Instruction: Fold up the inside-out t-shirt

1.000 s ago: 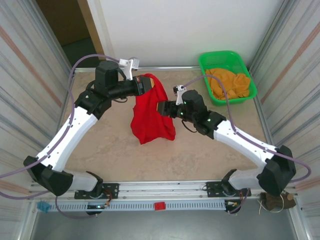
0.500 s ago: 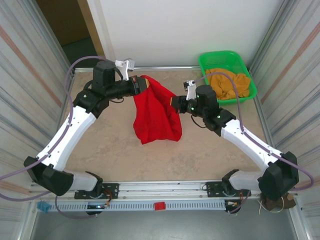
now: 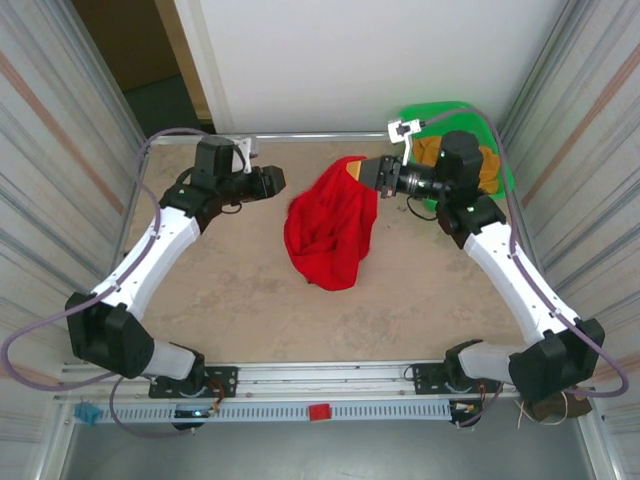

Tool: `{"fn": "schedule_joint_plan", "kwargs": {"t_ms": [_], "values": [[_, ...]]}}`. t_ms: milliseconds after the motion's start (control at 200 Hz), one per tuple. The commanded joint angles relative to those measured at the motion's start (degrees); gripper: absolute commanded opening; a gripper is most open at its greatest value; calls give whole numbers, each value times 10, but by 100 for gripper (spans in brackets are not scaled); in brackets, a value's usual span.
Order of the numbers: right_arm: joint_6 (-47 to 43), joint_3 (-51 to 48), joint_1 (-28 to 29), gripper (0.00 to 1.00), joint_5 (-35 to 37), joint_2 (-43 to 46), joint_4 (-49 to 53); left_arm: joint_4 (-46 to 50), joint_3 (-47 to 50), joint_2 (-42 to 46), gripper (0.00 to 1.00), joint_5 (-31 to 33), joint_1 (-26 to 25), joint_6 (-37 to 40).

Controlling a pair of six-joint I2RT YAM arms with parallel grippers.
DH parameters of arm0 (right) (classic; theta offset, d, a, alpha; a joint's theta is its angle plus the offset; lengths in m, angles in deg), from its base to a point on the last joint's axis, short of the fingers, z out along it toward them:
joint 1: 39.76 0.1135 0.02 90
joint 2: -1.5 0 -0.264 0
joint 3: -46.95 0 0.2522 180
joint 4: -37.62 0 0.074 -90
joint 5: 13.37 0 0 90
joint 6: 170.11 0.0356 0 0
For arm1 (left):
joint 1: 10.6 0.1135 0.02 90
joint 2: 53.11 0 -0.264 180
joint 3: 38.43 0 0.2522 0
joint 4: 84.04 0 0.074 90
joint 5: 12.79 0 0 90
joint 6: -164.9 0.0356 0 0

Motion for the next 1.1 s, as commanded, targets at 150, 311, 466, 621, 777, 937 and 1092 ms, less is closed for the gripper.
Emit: {"fn": "schedule_joint_plan", "kwargs": {"t_ms": [150, 311, 466, 621, 777, 937, 1092], "values": [[70, -7, -22, 0, -62, -19, -63, -143, 156, 143, 64, 22, -38, -52], [91, -3, -22, 0, -64, -26, -57, -252, 230, 153, 70, 62, -123, -61], [121, 16, -21, 0, -63, -20, -51, -283, 193, 48, 71, 99, -172, -45], [131, 31, -10, 0, -40, -12, -39, -333, 123, -82, 76, 59, -174, -27], [146, 27, -7, 0, -36, -24, -56, -388, 38, -191, 72, -69, -183, -42], [148, 16, -32, 0, -41, -18, -56, -407, 13, -215, 0, -118, -167, -73], [149, -13, -79, 0, -50, 2, -56, -408, 88, -116, 0, -108, -129, -82]]}}
